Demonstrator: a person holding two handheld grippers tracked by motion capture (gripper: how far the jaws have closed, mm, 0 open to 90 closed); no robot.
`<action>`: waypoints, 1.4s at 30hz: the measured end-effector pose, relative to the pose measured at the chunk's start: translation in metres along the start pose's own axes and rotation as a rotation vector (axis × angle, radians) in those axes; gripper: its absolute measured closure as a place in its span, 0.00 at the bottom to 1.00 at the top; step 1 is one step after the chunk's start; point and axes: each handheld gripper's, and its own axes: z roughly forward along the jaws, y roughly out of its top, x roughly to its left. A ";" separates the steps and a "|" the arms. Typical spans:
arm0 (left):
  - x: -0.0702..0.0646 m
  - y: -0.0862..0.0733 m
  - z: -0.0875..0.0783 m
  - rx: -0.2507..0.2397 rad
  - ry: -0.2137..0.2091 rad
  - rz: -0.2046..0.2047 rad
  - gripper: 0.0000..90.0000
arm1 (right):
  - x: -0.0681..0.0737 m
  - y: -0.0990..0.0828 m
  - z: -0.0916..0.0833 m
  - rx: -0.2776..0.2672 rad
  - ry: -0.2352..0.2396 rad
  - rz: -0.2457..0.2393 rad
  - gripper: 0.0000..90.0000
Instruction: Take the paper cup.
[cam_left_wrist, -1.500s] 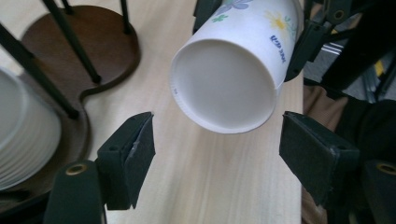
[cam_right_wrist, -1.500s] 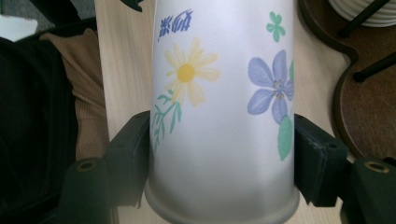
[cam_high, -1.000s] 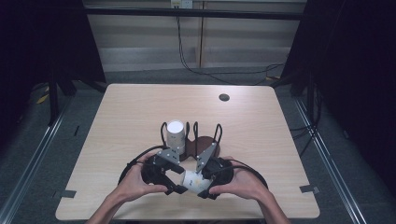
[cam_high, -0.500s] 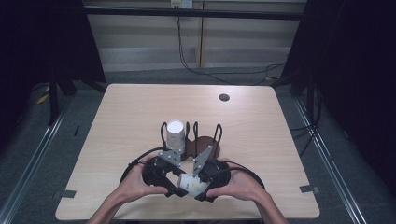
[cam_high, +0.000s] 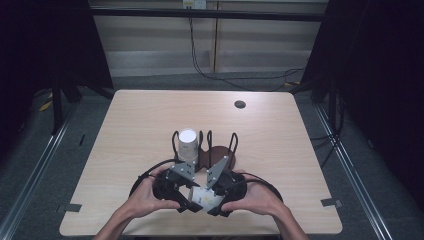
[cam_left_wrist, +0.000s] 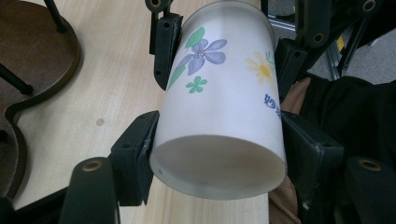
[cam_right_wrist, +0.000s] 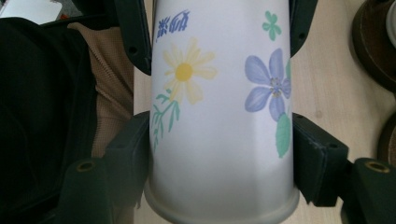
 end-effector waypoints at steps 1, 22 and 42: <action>0.000 0.000 0.000 0.000 -0.003 0.001 0.38 | 0.000 0.000 0.000 0.000 -0.003 0.001 0.33; 0.000 -0.005 -0.003 -0.048 0.032 -0.038 0.40 | -0.010 -0.011 -0.010 -0.111 -0.014 0.069 0.20; 0.006 -0.014 -0.005 -0.105 0.081 -0.054 0.41 | -0.017 -0.026 -0.031 -0.273 -0.059 0.147 0.19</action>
